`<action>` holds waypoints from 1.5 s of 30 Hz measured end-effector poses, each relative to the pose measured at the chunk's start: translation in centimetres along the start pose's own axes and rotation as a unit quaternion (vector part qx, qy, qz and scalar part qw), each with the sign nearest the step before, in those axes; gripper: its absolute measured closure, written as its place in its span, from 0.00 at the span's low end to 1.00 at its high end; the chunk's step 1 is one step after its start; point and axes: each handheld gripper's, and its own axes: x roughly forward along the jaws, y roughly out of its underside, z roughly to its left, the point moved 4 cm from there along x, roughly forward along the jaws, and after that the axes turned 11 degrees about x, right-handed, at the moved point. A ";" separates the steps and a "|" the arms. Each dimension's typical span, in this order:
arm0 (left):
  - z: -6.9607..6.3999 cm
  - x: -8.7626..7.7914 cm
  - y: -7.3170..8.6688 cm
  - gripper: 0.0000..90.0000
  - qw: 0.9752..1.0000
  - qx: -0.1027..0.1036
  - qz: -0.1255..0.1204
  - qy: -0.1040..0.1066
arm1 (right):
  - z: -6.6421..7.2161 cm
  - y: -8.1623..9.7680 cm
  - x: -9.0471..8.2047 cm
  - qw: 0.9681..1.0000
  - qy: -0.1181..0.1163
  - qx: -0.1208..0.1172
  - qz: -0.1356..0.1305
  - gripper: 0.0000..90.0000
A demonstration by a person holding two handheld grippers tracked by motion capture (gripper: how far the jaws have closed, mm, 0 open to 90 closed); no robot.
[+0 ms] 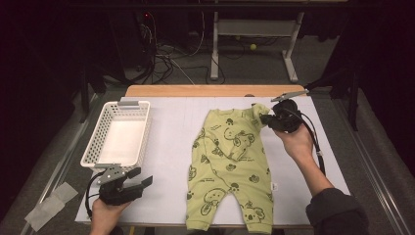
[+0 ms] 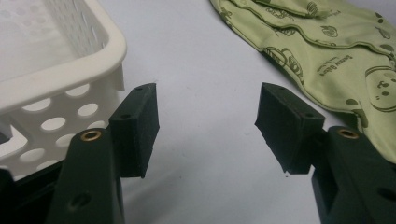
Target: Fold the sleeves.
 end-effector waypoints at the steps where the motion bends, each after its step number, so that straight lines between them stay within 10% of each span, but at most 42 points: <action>1: 0.0 0.0 0.0 0.41 1.000 0.000 0.000 0.000 | 0.2 0.0 0.0 1.000 -0.003 0.000 0.000 0.96; 45: 0.0 0.0 0.0 0.41 1.000 0.001 0.000 0.002 | 6.4 1.5 4.9 0.996 -0.057 -0.045 0.056 0.96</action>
